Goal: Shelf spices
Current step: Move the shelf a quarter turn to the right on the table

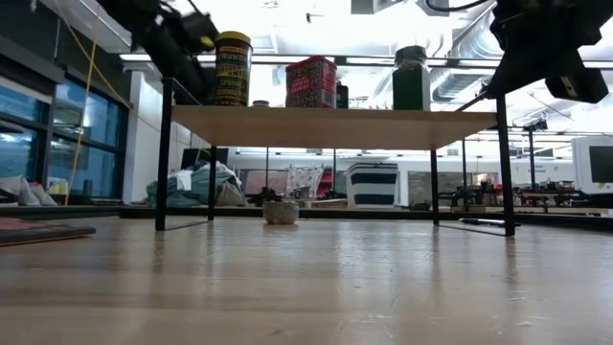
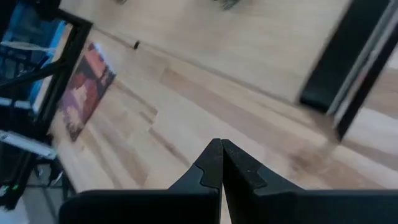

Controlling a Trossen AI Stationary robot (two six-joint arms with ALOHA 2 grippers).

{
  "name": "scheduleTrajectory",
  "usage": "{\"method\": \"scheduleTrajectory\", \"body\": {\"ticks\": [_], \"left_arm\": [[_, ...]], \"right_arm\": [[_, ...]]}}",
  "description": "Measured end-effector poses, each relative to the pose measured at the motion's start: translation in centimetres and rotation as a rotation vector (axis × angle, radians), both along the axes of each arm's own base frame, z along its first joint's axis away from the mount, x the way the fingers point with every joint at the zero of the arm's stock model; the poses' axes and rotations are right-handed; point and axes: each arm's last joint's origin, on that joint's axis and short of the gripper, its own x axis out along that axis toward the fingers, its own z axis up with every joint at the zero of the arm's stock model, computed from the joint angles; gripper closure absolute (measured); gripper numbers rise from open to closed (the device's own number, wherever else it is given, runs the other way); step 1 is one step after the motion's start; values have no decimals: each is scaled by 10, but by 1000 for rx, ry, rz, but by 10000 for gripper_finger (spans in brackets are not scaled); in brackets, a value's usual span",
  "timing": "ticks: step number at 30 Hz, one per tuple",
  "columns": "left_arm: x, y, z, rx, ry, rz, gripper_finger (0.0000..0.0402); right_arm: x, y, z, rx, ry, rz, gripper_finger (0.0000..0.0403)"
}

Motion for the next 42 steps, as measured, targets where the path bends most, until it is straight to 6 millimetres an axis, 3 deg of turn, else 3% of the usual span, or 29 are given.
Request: {"method": "scheduleTrajectory", "body": {"ticks": [7, 11, 27, 34, 42], "left_arm": [[12, 10, -26, -94, 47, -31, 401], [17, 13, -30, -88, 31, -58, 401], [13, 10, -16, -32, -12, -60, 401], [13, 3, -9, -44, -68, -212, 401], [16, -6, -11, -92, -55, -267, 401]], "right_arm": [[-1, 0, -1, 4, 10, -11, 403], [-1, 0, -1, 3, 10, -10, 403], [1, 0, 1, 10, -13, -4, 403], [1, 0, 1, -28, -11, 30, 403], [-2, -1, -2, -24, 34, 19, 403]]}}
